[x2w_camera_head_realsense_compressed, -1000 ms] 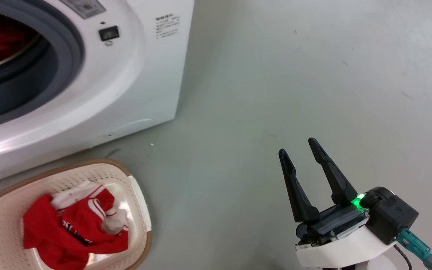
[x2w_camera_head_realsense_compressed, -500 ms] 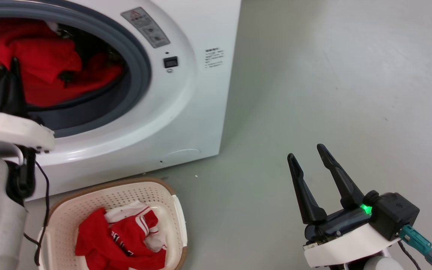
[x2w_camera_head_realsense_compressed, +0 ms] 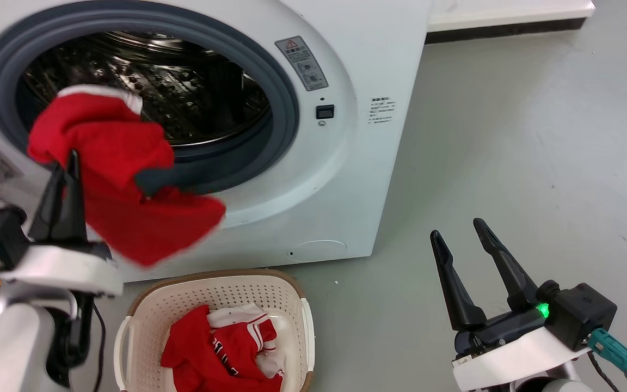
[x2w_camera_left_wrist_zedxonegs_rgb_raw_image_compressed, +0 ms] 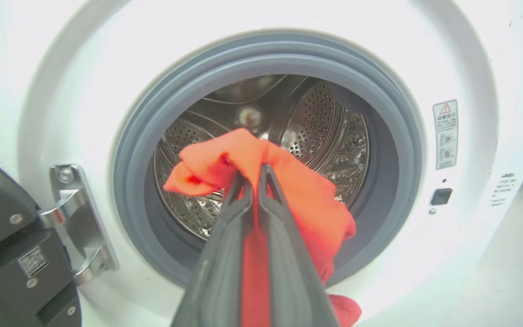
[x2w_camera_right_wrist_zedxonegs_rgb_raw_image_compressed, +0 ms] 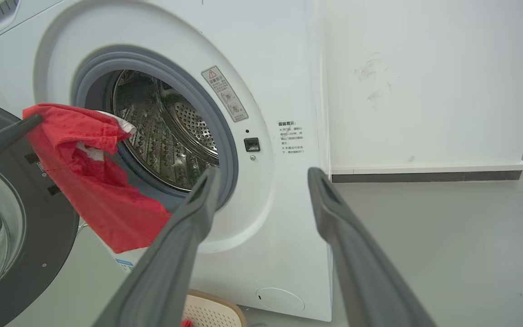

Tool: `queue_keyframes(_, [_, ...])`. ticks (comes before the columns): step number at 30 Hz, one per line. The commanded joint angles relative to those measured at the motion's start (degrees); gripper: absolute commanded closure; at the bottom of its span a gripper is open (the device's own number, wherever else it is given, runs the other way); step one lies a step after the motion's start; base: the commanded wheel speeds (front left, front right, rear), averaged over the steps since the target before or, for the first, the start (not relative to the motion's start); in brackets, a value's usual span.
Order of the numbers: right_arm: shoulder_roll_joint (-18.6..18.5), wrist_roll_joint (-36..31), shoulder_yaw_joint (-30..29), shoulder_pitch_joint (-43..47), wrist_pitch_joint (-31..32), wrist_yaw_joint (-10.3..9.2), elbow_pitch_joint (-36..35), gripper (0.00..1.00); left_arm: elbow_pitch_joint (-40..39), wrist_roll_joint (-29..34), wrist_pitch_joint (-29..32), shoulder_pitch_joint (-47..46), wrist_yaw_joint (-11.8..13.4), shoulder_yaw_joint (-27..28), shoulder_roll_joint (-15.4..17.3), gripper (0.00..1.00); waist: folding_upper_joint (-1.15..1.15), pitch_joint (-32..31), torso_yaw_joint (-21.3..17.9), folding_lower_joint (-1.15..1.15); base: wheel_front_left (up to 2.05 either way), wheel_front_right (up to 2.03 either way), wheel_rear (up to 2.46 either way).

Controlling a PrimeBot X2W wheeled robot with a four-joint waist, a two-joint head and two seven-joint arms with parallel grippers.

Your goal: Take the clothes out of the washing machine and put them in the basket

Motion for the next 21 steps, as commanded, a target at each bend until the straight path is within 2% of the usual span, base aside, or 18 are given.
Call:
queue_keyframes(1, [0.0,0.0,-0.1,0.4,0.2,-0.04,-0.3,0.00,-0.6,0.3,0.0,1.2,0.3,0.0,-0.1,1.00,0.00,-0.7,1.0,0.01,0.00,0.00,0.00])
queue_keyframes(2, [0.0,-0.1,-0.3,0.8,0.4,-0.04,-0.3,0.00,-3.5,0.3,0.7,4.1,1.8,-0.4,-0.6,1.00,0.00,-1.1,1.8,0.01,0.00,0.00,0.00])
queue_keyframes(8, [0.0,-0.6,-0.7,1.2,1.2,-0.04,-0.9,0.00,-8.4,0.2,1.6,11.0,4.8,-1.5,-2.2,1.00,0.00,-1.3,4.0,0.01,0.00,0.00,0.00])
queue_keyframes(11, [0.0,-0.8,-0.5,1.0,1.6,-0.04,-1.5,0.00,-7.8,0.0,2.0,14.0,5.5,-2.6,-3.1,1.00,0.00,-0.7,4.9,0.01,0.00,0.00,0.00])
queue_keyframes(13, [0.0,-1.2,-0.1,0.4,1.8,-0.04,-1.9,0.00,-6.5,-0.8,1.7,14.9,5.1,-3.3,-4.3,1.00,0.00,0.4,5.3,0.01,0.00,0.00,0.00])
queue_keyframes(16, [0.0,-1.8,0.4,-0.4,2.4,-0.04,-2.7,0.00,-2.7,-2.7,1.2,15.3,3.2,-4.2,-5.9,1.00,0.00,2.3,5.3,0.01,0.00,0.00,0.00])
queue_keyframes(21, [0.0,-3.0,1.2,-2.3,2.8,-0.04,-4.1,0.00,4.9,-4.3,-0.7,11.8,0.3,-3.7,-7.9,1.00,0.00,7.7,3.5,0.01,0.00,0.00,0.00])
